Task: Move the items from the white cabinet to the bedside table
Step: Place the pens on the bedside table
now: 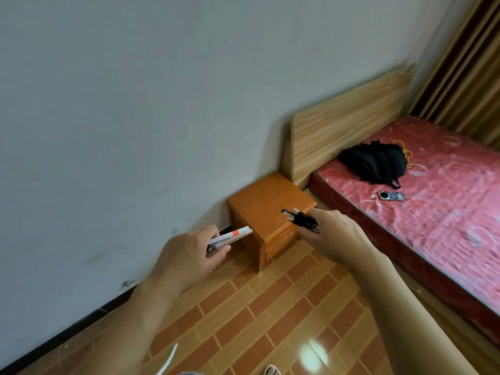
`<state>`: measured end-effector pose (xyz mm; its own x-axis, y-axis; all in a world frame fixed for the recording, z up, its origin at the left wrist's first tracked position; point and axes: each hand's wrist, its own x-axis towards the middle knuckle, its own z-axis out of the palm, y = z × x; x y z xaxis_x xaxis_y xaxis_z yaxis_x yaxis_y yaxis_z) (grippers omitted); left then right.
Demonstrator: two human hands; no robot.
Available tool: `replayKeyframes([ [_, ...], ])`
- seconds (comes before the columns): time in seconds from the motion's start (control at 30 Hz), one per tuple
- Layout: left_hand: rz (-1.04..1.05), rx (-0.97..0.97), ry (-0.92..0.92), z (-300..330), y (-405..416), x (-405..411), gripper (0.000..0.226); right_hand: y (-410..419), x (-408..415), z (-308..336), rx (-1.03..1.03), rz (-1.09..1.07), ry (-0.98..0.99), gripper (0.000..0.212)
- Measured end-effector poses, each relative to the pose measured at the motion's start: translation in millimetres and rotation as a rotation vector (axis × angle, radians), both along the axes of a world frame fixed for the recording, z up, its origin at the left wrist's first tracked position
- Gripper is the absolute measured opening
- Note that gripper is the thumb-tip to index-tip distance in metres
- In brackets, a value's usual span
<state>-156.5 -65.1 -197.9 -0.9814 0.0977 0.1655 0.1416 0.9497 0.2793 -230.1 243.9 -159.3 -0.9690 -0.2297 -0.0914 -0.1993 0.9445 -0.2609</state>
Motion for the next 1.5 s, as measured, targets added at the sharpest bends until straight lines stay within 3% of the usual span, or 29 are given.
replayKeyframes([
  [0.37, -0.126, 0.009, -0.075, -23, -38, -150, 0.033, -29, -120, -26, 0.025, -0.062, -0.057, 0.025],
  [0.8, -0.516, 0.029, -0.094, -28, -74, -369, 0.029, -78, -229, -20, 0.07, -0.352, -0.065, 0.023],
  [1.13, -0.669, 0.06, -0.187, -56, -29, -447, 0.029, -45, -271, -38, 0.09, -0.489, -0.14, 0.023],
  [1.5, -0.615, -0.051, -0.305, -95, 34, -537, 0.025, 24, -396, -98, -0.002, -0.417, -0.263, 0.022],
])
